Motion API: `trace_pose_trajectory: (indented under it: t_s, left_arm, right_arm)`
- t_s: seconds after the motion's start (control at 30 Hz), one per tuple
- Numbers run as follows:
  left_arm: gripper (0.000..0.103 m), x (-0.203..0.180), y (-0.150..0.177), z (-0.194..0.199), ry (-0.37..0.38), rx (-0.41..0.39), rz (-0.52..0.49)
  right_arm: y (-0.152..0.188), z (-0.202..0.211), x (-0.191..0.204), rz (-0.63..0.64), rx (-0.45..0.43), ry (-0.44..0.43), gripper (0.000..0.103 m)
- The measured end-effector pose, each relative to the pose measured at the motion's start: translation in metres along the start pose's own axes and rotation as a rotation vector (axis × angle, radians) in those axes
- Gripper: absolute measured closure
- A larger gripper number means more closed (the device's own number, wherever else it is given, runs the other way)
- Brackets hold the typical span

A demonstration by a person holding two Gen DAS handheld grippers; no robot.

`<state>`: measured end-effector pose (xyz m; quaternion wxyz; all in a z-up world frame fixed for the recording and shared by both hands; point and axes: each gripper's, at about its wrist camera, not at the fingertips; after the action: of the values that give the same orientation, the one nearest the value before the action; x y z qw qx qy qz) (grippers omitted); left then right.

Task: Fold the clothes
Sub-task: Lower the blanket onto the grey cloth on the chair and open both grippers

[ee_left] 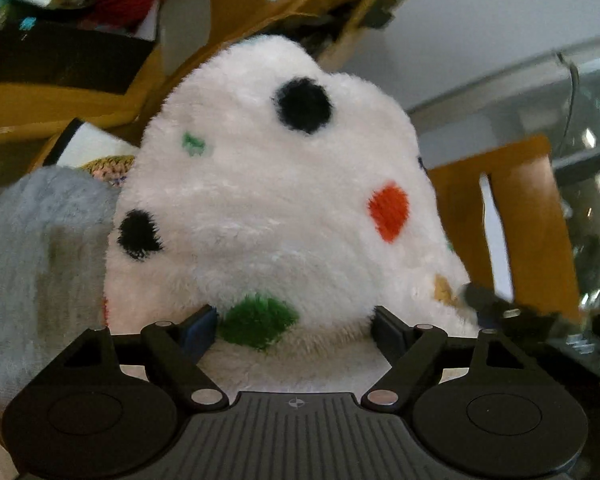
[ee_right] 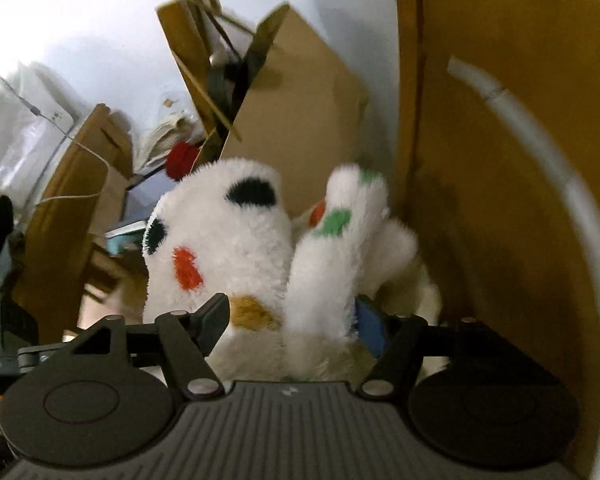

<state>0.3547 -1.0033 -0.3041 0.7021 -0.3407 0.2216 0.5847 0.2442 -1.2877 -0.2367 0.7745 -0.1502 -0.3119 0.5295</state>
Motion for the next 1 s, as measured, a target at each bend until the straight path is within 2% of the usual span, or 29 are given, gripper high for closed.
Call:
trace_pose_trajectory:
  t_s: [0.1,0.27,0.37,0.5,0.6,0.77,1.0]
  left_arm:
    - [0.020,-0.015,0.003,-0.014,-0.021,0.029,-0.068]
    - [0.020,-0.055,0.018,-0.054,-0.056,0.098,-0.241]
    - [0.020,-0.080,0.029,-0.083,-0.070,0.134,-0.339]
    - [0.020,-0.095,0.030,-0.104,-0.099,0.138,-0.367]
    - [0.020,-0.094,0.025,-0.094,-0.078,0.123,-0.337]
    - [0.019,-0.099,0.027,-0.052,-0.067,0.075,-0.327]
    - [0.013,-0.127,0.059,0.034,-0.113,-0.074,-0.352]
  right_arm:
    - [-0.001,0.035,0.014,0.043,-0.030,0.042,0.029]
    - [0.003,0.089,0.022,-0.014,-0.065,0.020,0.028]
    - [0.006,0.117,0.022,-0.038,-0.077,0.037,0.028]
    - [0.013,0.146,0.020,-0.051,-0.096,0.069,0.028]
    - [0.018,0.165,0.021,-0.050,-0.110,0.090,0.027]
    - [0.024,0.197,0.025,-0.042,-0.150,0.086,0.026]
    - [0.034,0.240,0.040,0.051,-0.179,0.045,0.020]
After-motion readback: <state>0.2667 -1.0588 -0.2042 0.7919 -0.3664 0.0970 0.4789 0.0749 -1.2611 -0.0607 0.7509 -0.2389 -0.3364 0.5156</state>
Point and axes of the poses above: each gripper's, at about its wrist camera, not at the fingertips, and z roughly against the way its jaws point, x to its left, y to its underside, and after that the axes turned 4 degrees about z, right-handed
